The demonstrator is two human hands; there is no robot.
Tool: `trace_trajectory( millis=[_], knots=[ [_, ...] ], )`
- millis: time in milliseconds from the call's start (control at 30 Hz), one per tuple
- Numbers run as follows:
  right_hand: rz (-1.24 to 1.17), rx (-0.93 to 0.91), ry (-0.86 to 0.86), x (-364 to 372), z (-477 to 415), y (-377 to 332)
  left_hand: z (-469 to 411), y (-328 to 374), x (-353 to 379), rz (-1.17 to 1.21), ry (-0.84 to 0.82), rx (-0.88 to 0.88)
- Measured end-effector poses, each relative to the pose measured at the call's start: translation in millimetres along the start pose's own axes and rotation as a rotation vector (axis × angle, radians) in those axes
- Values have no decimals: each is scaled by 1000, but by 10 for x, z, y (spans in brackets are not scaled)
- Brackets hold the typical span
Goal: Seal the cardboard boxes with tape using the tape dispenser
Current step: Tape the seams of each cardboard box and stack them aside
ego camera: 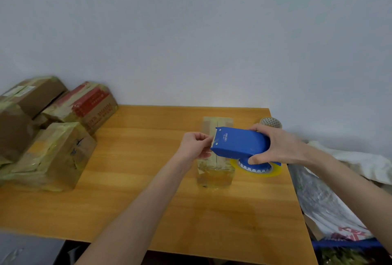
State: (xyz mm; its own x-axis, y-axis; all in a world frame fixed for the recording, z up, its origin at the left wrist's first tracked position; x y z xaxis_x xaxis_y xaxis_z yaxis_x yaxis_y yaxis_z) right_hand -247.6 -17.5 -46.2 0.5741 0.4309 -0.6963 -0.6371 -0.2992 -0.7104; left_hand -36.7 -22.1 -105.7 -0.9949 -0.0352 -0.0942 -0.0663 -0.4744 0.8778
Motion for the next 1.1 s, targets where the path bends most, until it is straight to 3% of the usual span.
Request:
trace_trajectory(
  millis=[200, 333, 433, 1100],
  knots=[
    [124, -29, -43, 71, 70, 36, 66, -187, -108, 3, 11, -13],
    [133, 62, -38, -20, 262, 375, 53, -355, -653, 9, 167, -46],
    [201, 130, -83, -55, 387, 655, 66, -547, -884, -49, 193, -83],
    [246, 295, -166, 442, 328, 1126, -224, -978, -585, -167, 296, -149]
  ],
)
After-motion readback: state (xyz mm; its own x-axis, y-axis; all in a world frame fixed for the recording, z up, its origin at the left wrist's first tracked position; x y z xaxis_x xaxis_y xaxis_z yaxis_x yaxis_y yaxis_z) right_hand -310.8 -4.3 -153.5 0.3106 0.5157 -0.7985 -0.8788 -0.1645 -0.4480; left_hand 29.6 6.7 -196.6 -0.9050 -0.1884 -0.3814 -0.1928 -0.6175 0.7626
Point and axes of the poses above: each hand's wrist, its own z-axis away from the middle knuckle, its own x-axis out of the palm, y = z × x, the point moved 7 cm from there along -z, towards the middle knuckle, and after that the axes turned 6 degrees about -x, right-handed, at the moved point
